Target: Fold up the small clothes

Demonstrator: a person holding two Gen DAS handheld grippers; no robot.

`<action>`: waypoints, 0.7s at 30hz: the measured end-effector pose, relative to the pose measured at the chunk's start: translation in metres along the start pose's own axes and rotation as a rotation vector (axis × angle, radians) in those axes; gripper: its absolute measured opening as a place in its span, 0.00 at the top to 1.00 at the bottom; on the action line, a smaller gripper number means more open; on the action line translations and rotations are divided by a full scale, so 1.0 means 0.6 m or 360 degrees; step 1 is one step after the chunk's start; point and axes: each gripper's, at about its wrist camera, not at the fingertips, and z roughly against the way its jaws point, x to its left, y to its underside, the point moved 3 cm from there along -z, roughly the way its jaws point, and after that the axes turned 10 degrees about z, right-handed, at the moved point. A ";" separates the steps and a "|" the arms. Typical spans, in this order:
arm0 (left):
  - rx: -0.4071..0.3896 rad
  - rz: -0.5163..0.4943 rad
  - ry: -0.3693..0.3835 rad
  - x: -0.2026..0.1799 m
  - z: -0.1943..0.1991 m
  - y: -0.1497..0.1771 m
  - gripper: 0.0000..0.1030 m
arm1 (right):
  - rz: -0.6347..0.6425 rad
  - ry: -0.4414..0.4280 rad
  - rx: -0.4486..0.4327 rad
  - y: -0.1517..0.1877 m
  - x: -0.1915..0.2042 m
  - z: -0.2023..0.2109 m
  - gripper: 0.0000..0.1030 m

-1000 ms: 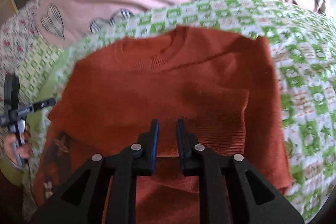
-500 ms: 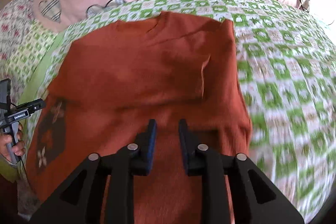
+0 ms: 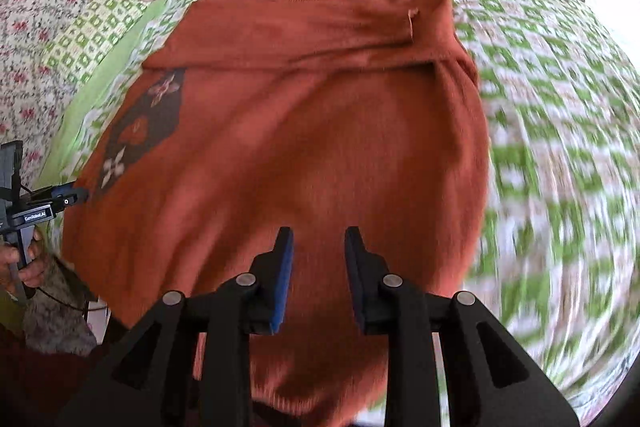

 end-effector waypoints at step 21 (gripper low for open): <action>0.0125 -0.0068 0.0083 0.004 0.005 0.037 0.40 | -0.0111 -0.0101 0.0080 0.112 0.009 0.015 0.67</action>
